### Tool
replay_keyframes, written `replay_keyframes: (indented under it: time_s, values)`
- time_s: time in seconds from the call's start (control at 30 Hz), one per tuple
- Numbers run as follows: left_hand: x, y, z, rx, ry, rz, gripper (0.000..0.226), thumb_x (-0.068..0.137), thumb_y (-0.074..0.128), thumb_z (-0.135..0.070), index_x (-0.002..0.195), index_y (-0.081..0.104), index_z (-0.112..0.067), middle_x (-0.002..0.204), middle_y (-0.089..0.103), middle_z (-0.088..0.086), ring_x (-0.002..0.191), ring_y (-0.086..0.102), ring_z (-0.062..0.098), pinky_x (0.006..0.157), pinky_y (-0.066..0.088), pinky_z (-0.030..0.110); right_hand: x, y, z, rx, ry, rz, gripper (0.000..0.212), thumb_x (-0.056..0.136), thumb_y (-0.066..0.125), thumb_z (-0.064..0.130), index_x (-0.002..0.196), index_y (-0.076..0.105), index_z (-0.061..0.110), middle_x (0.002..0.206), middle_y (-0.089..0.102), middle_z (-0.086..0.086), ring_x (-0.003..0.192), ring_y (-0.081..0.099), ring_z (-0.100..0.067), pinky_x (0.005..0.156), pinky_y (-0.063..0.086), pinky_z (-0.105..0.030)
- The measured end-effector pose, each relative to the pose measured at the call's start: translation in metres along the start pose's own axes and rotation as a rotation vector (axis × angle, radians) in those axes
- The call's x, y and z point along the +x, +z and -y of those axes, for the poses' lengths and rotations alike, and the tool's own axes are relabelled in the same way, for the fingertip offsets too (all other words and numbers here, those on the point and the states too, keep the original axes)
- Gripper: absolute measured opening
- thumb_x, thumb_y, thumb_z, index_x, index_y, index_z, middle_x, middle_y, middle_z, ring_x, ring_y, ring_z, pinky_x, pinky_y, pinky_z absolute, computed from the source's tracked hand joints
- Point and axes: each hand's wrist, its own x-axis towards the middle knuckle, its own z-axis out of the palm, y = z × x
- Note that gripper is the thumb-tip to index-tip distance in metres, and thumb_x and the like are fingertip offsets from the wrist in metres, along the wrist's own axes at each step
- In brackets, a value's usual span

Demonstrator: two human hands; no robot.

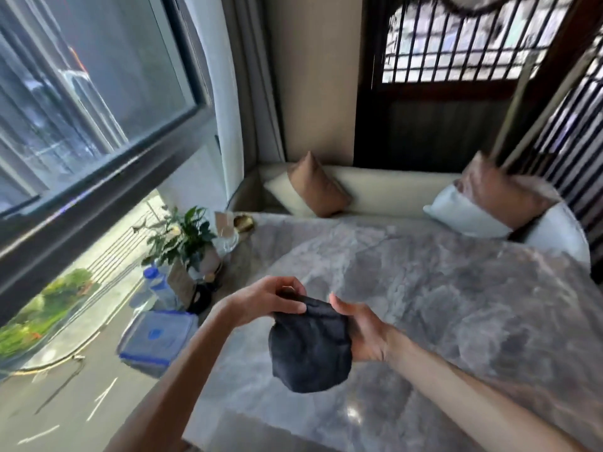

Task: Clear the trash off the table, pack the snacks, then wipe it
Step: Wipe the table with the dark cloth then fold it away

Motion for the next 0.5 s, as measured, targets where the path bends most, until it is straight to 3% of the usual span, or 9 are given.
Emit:
replay_keyframes:
  time_s: [0.03,0.1,0.2,0.3,0.37,0.5]
  values:
    - [0.006,-0.005,-0.014,0.118,0.047,-0.031,0.013,0.079,0.077,-0.018,0.088,0.066,-0.021,0.081,0.065,-0.004,0.075,0.059,0.008,0.065,0.048,0.021,0.002,-0.008,0.014,-0.017,-0.026,-0.044,0.062,0.090,0.058,0.047,0.139,0.050,0.010,0.140,0.056,-0.009,0.134,0.048,-0.023,0.117,0.029,-0.038]
    - [0.017,-0.015,-0.034,0.351,0.138,-0.128,0.013,0.078,0.078,-0.021,0.082,0.066,-0.022,0.075,0.065,-0.010,0.070,0.057,0.003,0.067,0.047,0.022,0.005,-0.009,0.047,-0.087,0.039,0.024,0.054,0.089,0.063,0.039,0.135,0.056,0.011,0.136,0.060,-0.008,0.131,0.052,-0.021,0.113,0.035,-0.035]
    - [0.029,-0.029,-0.046,0.534,0.207,-0.246,0.017,0.077,0.078,-0.018,0.084,0.063,-0.015,0.082,0.066,-0.003,0.076,0.059,0.010,0.075,0.049,0.029,0.021,-0.016,0.076,-0.228,0.139,0.050,0.043,0.091,0.060,0.018,0.133,0.057,0.014,0.132,0.062,-0.009,0.125,0.057,-0.022,0.109,0.043,-0.034]
    - [0.037,-0.060,-0.050,0.628,0.222,-0.312,0.022,0.079,0.076,-0.020,0.097,0.065,-0.012,0.101,0.071,0.000,0.094,0.065,0.015,0.086,0.051,0.030,0.055,-0.012,0.105,-0.500,0.172,-0.095,0.051,0.094,0.050,0.006,0.143,0.042,0.013,0.139,0.053,-0.012,0.127,0.051,-0.024,0.113,0.037,-0.037]
    - [0.041,-0.085,-0.048,0.673,0.256,-0.332,0.021,0.083,0.072,-0.019,0.100,0.063,-0.011,0.103,0.069,0.000,0.095,0.063,0.017,0.086,0.052,0.030,0.080,-0.005,0.123,-0.808,0.162,-0.223,0.053,0.097,0.041,0.004,0.148,0.036,0.018,0.142,0.051,-0.007,0.127,0.049,-0.018,0.111,0.037,-0.031]
    - [0.059,-0.147,-0.041,0.792,0.298,-0.337,0.017,0.087,0.068,-0.018,0.096,0.056,-0.011,0.091,0.059,0.000,0.086,0.057,0.021,0.080,0.049,0.034,0.139,-0.007,0.162,-1.304,0.067,-0.437,0.040,0.100,0.042,0.020,0.139,0.049,0.021,0.136,0.058,-0.004,0.119,0.054,-0.017,0.099,0.041,-0.025]
